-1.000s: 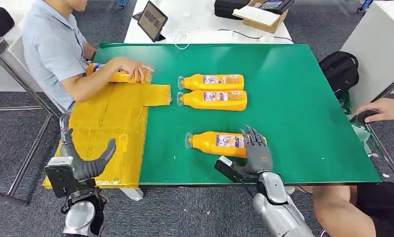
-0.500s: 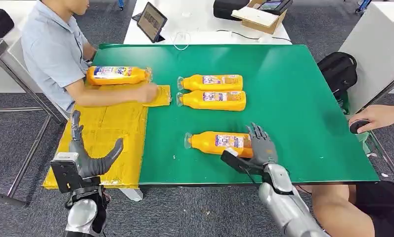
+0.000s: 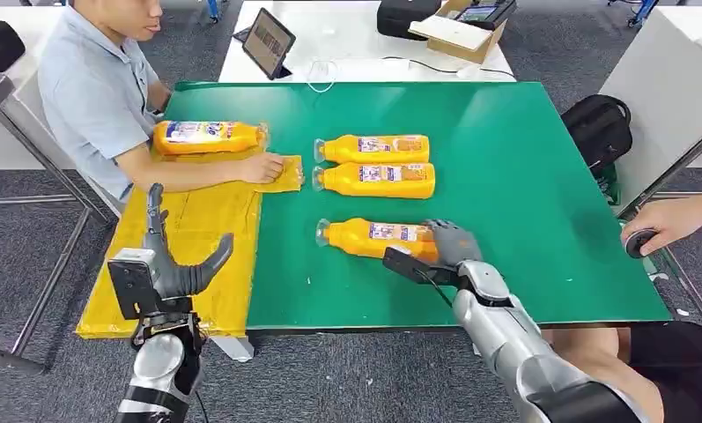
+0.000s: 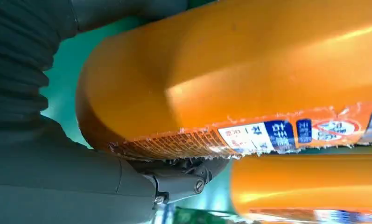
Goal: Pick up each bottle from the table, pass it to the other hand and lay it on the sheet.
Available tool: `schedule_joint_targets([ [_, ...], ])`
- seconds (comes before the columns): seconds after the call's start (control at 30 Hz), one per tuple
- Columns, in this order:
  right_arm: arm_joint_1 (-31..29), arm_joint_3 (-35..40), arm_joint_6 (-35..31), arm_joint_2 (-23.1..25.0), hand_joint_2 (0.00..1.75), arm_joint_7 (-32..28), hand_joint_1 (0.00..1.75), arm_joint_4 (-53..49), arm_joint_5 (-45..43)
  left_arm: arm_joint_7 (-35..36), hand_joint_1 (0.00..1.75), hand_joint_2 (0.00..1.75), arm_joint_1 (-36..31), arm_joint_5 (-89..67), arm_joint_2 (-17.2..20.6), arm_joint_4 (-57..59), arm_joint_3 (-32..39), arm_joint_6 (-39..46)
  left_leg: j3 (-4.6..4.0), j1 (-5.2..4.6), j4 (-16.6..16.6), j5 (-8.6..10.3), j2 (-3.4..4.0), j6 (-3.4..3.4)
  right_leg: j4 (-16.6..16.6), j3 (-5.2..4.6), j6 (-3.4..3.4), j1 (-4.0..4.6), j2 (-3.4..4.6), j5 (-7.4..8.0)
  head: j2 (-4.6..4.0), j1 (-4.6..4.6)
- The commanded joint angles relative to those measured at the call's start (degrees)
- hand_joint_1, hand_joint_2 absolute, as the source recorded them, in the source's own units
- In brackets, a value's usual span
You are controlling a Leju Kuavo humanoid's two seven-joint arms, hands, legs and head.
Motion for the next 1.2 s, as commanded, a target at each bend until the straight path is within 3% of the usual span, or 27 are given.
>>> schedule_joint_targets([
  [0.03, -1.5, 3.3, 7.0, 2.2, 1.75, -3.6, 1.75, 7.7, -4.0, -0.7, 0.0, 1.75, -3.8, 1.8, 1.7, 7.3, -1.1, -0.6, 0.06, 0.09, -0.1, 0.03, -0.08, -0.09, -0.1, 0.09, -0.15, 0.1, -0.06, 0.01, 0.0, 0.02],
  [0.13, -0.9, 1.6, 8.2, 2.4, 1.75, -9.3, 1.75, 6.6, -8.7, -1.9, 0.0, 1.75, -4.0, 2.2, 1.6, 7.6, -1.3, -0.2, 0.11, 0.12, -0.1, 0.06, -0.17, -0.1, -0.2, 0.16, -0.17, 0.15, -0.15, 0.02, 0.0, 0.0],
  [0.3, 2.2, -2.7, 3.1, 5.6, 1.75, -15.7, 1.75, 0.0, -18.8, -4.8, 0.0, 1.75, -1.0, 11.8, -1.2, 3.4, 1.6, -1.4, 0.05, 0.12, -0.1, 0.01, -0.05, -0.09, -0.1, 0.07, -0.14, 0.15, -0.04, 0.01, 0.0, 0.0],
  [0.43, 10.5, -5.3, -2.3, 7.5, 1.75, -18.4, 1.75, -15.3, -30.9, -4.7, 0.0, 1.75, 4.1, 20.6, -2.1, -0.9, 1.9, -2.3, 0.0, 0.08, -0.1, -0.05, 0.05, -0.07, -0.1, 0.02, -0.1, 0.12, 0.06, -0.02, 0.0, 0.0],
  [0.53, 15.8, -4.3, -7.2, 7.8, 1.75, -19.8, 1.75, -24.5, -35.2, -3.9, 0.0, 1.75, 5.7, 23.9, -1.7, -0.2, 1.4, -4.1, -0.03, 0.08, -0.1, -0.11, -0.09, -0.08, -0.1, 0.06, -0.13, 0.12, -0.05, -0.12, 0.0, 0.0],
  [0.73, 20.0, -2.6, -15.4, 8.8, 1.75, -23.0, 1.75, -32.4, -37.6, -2.3, 0.0, 1.75, 6.9, 26.1, -0.5, 0.5, -1.4, -9.3, -0.5, 0.08, 0.0, -0.12, -0.31, -0.08, 0.0, -0.33, -0.14, 0.11, -0.17, -0.16, 0.0, 0.0],
  [0.8, 20.9, -0.7, -15.8, 8.9, 1.75, -23.6, 1.75, -33.8, -38.4, -5.8, 0.0, 1.75, 9.0, 23.5, 1.0, -2.0, -4.2, -13.7, -0.58, 0.06, 0.0, -0.12, -0.31, -0.08, 0.0, -0.43, -0.13, 0.09, -0.16, -0.16, 0.0, 0.0],
  [0.83, 20.6, 0.6, -15.2, 8.6, 1.75, -23.6, 1.75, -33.4, -38.4, -8.0, 0.0, 1.75, 9.4, 20.0, 3.6, -3.2, -7.2, -17.4, -0.64, 0.07, 0.0, -0.13, -0.24, -0.08, 0.0, -0.5, -0.12, 0.1, -0.1, -0.14, 0.0, 0.0],
  [0.87, 20.8, 1.8, -15.3, 8.3, 1.75, -23.7, 1.75, -33.4, -38.6, -6.9, 0.0, 1.75, 10.8, 17.4, 4.2, -3.5, -8.4, -20.8, -0.71, 0.03, 0.0, -0.08, -0.25, -0.06, 0.0, -0.59, -0.09, 0.06, -0.1, -0.11, 0.0, 0.0],
  [1.1, 18.3, 10.0, -11.2, 9.0, 1.75, -22.4, 1.75, -27.5, -34.8, -8.8, 0.0, 1.75, 9.7, 11.2, 2.9, -0.3, -11.6, -25.5, -0.62, 0.07, 0.0, -0.12, -0.19, -0.1, 0.0, -0.51, -0.15, 0.1, -0.02, -0.11, 0.0, 0.0],
  [1.2, 17.2, 13.8, -12.8, 10.7, 1.75, -22.8, 1.75, -23.8, -31.8, -7.0, 0.0, 1.75, 7.8, 13.7, 2.3, 0.6, -12.3, -28.2, -0.78, 0.06, 0.0, -0.04, -0.24, -0.07, 0.0, -0.67, -0.09, 0.09, -0.08, -0.05, 0.0, 0.0],
])
